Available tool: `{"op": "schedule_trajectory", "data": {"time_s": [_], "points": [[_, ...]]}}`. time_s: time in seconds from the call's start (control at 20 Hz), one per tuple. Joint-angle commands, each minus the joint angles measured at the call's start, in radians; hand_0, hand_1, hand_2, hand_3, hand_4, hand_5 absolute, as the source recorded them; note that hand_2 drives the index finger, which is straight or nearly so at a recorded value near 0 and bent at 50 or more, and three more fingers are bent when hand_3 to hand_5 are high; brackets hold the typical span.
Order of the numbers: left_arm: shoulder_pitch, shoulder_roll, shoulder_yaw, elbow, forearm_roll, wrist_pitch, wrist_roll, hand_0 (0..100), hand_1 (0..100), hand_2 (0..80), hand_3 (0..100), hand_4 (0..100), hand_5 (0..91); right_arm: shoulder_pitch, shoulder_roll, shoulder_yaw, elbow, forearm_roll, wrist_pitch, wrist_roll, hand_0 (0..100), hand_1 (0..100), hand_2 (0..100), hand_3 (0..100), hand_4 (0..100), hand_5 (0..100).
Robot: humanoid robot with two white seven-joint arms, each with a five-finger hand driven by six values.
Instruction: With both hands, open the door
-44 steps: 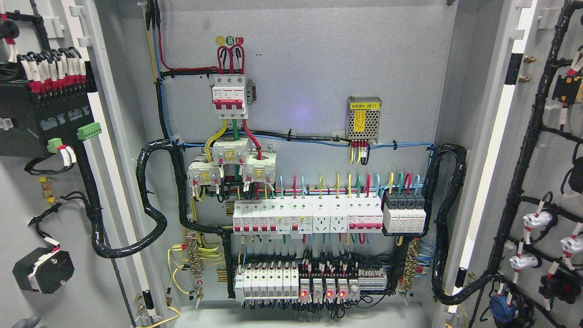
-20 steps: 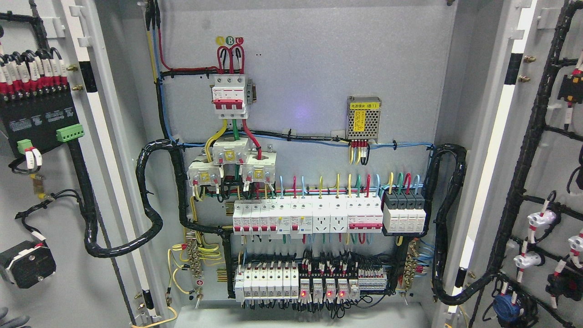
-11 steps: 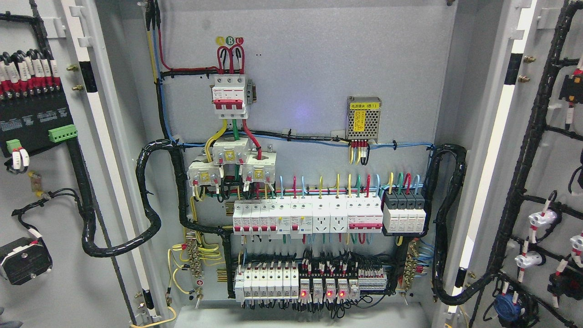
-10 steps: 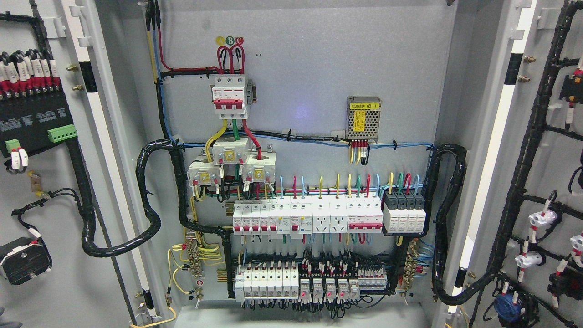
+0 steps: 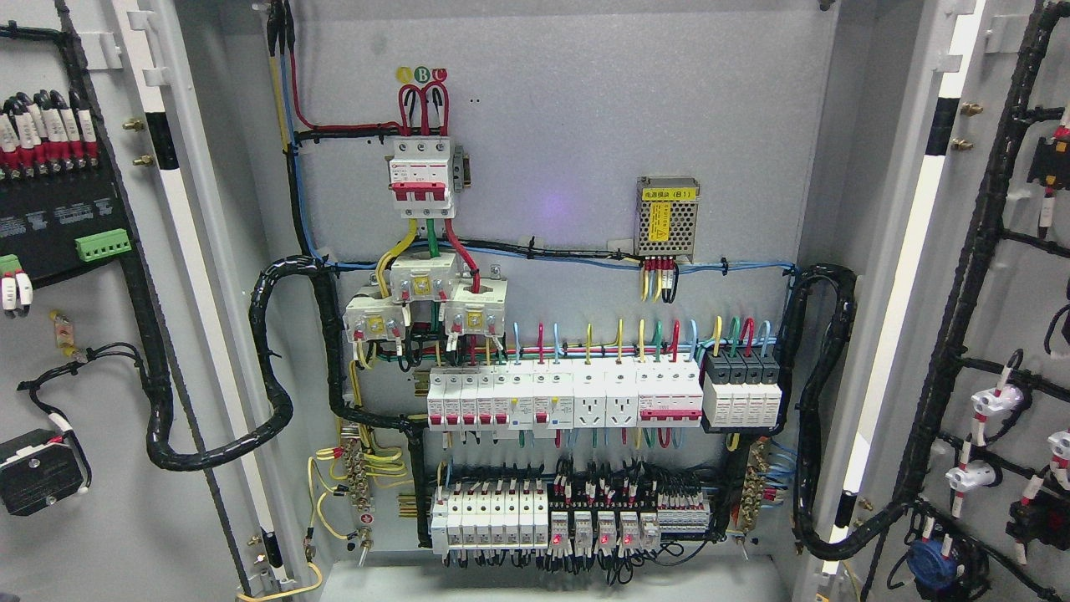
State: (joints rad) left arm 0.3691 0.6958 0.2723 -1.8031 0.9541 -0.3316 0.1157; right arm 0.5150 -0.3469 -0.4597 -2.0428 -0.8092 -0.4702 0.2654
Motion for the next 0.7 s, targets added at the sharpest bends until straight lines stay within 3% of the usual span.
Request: {"op": "schedule_trajectory", "data": {"time_s": [0.0, 0.65], "points": [[-0.003, 0.011, 0.015, 0.019, 0.008, 0.0, 0.001, 0, 0, 0.0, 0, 0, 0.0, 0.01, -0.011, 0.004, -0.001, -0.001, -0.002, 0.0, 19, 0, 0, 0, 0, 0], [-0.026, 0.025, 0.027, 0.036, 0.071, 0.019, 0.001, 0, 0, 0.0, 0, 0, 0.0, 0.013, -0.015, 0.026, -0.008, -0.001, -0.007, 0.001, 19, 0, 0, 0, 0, 0]]}}
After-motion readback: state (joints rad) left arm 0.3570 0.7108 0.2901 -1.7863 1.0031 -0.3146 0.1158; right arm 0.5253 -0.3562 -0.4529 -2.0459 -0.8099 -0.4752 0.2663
